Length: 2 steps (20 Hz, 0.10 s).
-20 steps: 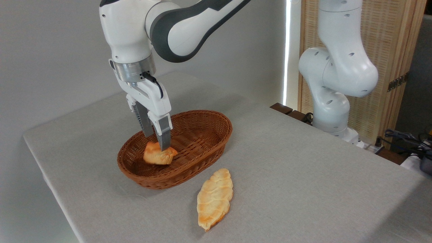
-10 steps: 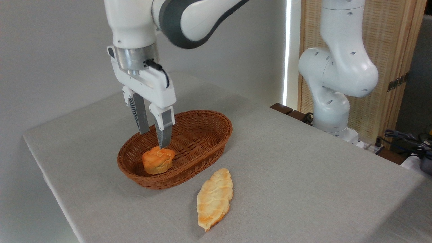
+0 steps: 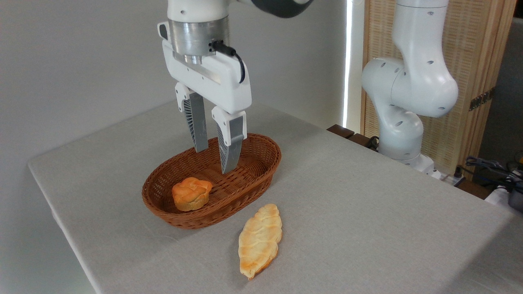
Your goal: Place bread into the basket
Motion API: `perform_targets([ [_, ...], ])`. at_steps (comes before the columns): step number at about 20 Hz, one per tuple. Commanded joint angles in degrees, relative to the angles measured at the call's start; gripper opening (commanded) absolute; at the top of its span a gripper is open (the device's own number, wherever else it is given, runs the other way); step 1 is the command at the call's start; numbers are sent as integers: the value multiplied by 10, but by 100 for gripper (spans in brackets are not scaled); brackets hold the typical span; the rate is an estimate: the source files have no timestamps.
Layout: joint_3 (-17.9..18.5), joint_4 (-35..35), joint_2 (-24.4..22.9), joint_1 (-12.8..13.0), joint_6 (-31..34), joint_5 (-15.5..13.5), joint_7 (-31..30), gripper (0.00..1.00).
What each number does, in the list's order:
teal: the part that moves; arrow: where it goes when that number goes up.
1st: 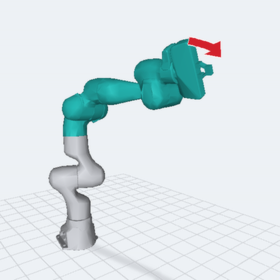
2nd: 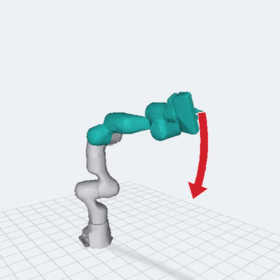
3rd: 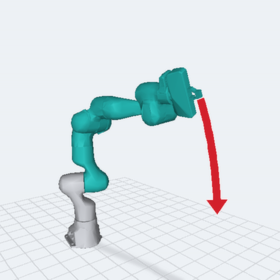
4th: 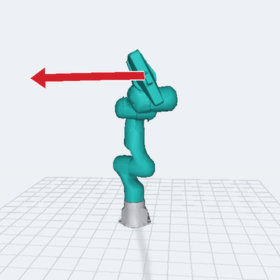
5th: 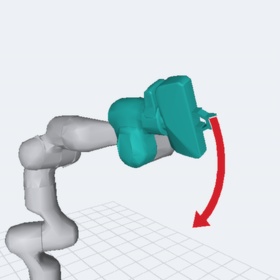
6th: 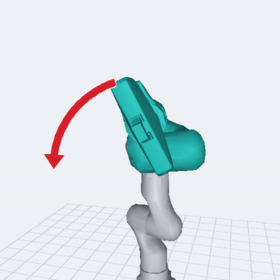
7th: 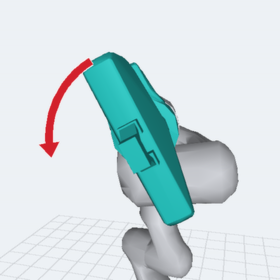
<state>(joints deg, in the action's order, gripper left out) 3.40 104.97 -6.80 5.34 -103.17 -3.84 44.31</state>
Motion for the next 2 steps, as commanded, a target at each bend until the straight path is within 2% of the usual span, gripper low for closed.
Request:
perform_targets([
  [1, 6, -11, 6, 5, 13, -7, 6, 100],
  [2, 6, -10, 6, 5, 13, -8, 6, 100],
])
